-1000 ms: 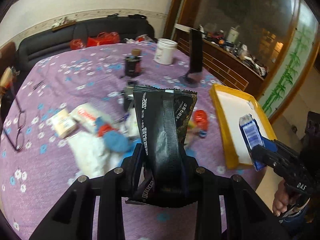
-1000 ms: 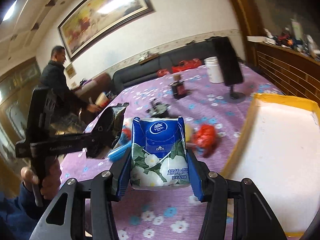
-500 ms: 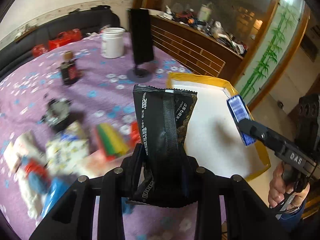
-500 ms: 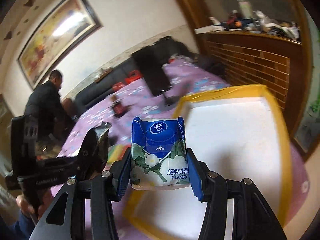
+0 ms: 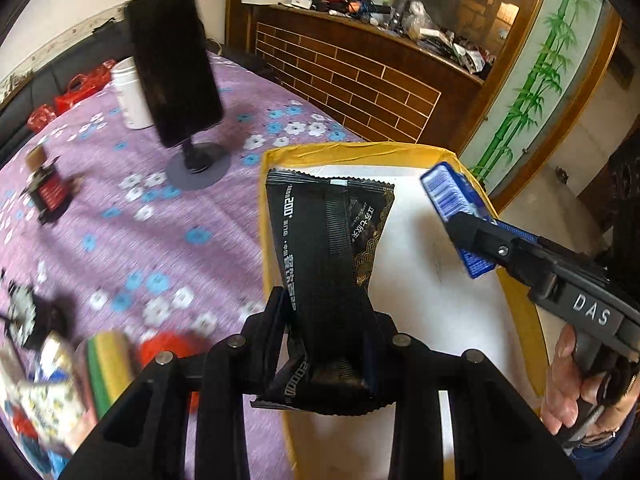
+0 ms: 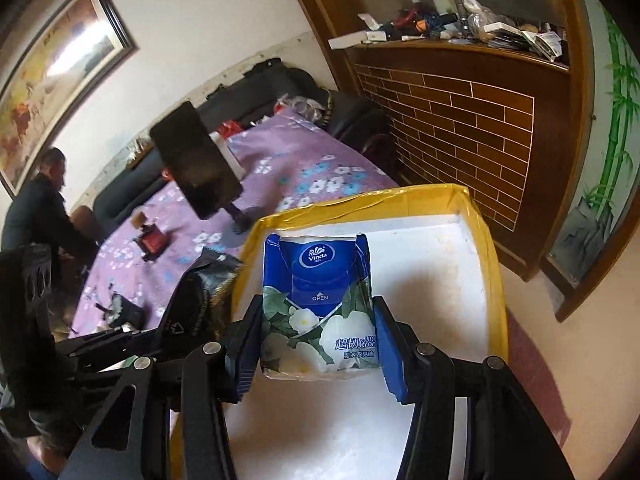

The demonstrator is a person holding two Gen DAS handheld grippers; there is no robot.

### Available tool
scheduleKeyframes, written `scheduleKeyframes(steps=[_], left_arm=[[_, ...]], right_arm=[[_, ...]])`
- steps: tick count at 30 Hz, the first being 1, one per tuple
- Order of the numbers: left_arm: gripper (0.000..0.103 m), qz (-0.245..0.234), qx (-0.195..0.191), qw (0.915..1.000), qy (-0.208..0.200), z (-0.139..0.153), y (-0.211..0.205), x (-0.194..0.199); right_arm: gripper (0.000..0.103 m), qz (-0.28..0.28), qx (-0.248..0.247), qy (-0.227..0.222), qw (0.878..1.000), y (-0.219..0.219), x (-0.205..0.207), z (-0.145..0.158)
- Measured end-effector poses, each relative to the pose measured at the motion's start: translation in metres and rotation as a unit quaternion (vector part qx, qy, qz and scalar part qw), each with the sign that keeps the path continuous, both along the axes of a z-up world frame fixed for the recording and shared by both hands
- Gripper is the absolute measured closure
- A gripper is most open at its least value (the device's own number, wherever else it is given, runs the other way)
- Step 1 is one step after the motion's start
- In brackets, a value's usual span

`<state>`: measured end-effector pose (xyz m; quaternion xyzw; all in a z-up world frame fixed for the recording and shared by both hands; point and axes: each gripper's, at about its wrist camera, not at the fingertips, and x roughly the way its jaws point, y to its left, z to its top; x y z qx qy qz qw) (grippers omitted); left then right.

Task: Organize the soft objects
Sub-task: 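Lower both items into the tray and open both grippers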

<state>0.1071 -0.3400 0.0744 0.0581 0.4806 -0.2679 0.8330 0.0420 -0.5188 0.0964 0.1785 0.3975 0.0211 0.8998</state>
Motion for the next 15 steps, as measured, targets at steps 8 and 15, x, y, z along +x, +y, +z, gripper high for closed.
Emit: scheduleKeyframes(steps=[8, 15], left_arm=[[0.071, 0.0, 0.029, 0.9995, 0.013, -0.02, -0.045, 0.034], [0.071, 0.011, 0.031, 0.9985, 0.044, -0.041, -0.053, 0.049]], right_arm=[[0.048, -0.016, -0.018, 0.049, 0.999, -0.017, 0.043, -0.022], [0.046, -0.025, -0.002, 0.081, 0.996, -0.029, 0.059, -0.048]])
